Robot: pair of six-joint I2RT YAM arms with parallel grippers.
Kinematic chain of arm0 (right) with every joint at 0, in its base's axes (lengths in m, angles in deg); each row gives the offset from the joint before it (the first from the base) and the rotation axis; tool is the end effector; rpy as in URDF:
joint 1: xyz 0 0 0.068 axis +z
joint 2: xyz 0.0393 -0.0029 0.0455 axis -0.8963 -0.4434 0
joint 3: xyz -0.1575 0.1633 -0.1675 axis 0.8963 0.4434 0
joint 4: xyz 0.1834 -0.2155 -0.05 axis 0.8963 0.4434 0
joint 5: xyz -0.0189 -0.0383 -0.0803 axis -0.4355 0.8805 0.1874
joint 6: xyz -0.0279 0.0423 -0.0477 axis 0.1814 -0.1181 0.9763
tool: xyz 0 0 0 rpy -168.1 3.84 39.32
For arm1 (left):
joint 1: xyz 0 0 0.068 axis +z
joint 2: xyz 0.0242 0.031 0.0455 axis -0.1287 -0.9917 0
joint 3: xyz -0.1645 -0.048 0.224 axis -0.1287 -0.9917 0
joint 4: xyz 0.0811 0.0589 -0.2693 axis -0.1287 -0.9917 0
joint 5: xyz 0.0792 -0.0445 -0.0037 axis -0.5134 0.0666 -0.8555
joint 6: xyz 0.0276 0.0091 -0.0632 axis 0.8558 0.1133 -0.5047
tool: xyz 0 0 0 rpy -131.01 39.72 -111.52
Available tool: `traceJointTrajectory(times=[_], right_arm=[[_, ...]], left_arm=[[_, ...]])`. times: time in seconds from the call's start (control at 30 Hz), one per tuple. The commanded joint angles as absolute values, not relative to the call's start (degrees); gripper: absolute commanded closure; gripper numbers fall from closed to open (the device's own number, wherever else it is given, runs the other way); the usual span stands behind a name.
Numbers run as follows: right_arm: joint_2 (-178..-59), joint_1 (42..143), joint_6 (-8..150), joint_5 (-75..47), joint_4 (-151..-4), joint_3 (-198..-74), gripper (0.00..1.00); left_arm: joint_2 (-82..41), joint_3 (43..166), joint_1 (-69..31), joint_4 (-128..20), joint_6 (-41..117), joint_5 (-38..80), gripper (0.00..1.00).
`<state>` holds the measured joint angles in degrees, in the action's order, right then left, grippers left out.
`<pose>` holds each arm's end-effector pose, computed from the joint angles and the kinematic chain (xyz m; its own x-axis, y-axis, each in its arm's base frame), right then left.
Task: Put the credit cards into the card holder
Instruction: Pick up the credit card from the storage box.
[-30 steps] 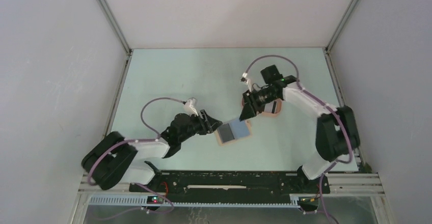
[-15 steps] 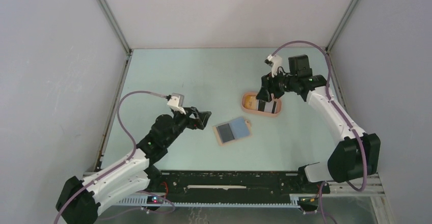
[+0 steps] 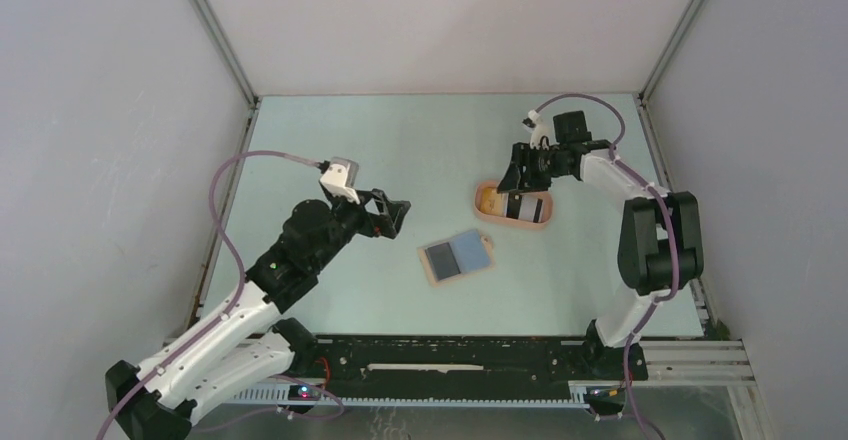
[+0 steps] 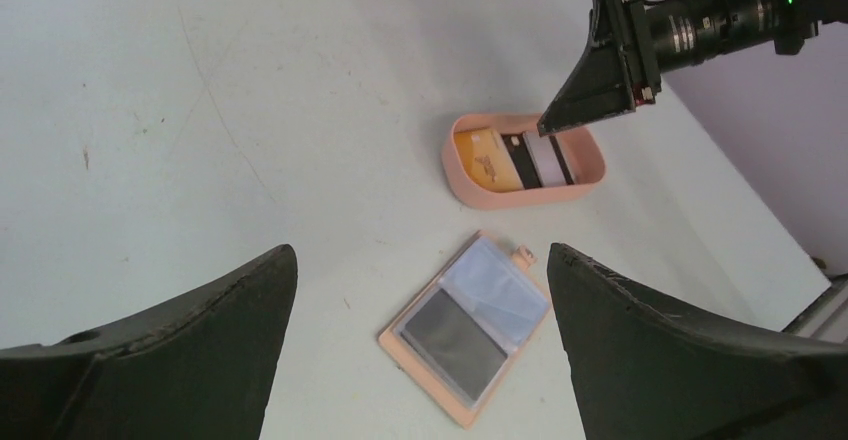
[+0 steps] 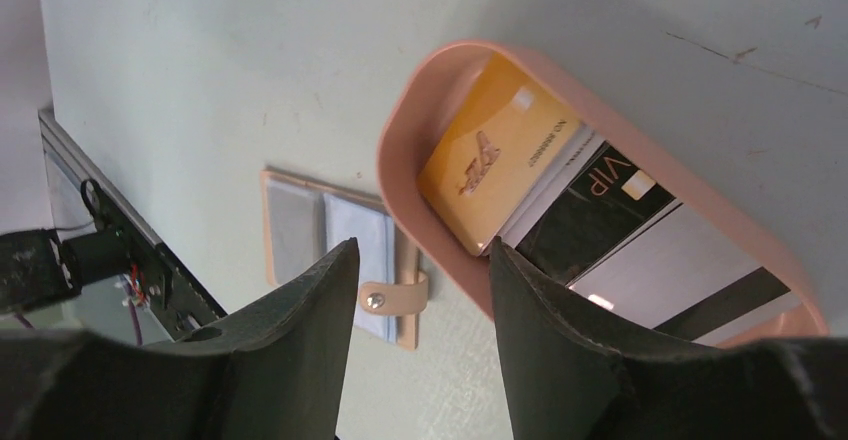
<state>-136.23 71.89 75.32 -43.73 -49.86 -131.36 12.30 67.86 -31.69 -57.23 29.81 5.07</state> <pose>0.3875 0.0907 0.2125 -0.8389 -0.0835 -0.5378 -0.4125 0.7421 0.5282 0.1798 -0.1362 0.3060 -0.2835 -0.2085 -0.9360 0.4506 0.8327 -0.3219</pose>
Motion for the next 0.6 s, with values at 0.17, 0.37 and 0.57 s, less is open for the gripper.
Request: traceJointTrajectory(times=[0.17, 0.37, 0.57], right_arm=[[-142.8, 70.8, 67.3, -41.9, -55.9, -132.5, 0.41], [-145.9, 70.7, 66.8, -41.3, -55.7, -133.0, 0.41], [-148.2, 70.7, 65.8, -42.4, -56.3, -133.0, 0.41]], left_arm=[[9.8, 85.2, -31.4, -82.3, 38.6, 7.2, 0.0], [8.0, 81.7, -31.2, -82.5, 47.5, 2.7, 0.0], [8.1, 78.5, -29.3, -81.8, 48.6, 0.3, 0.0]])
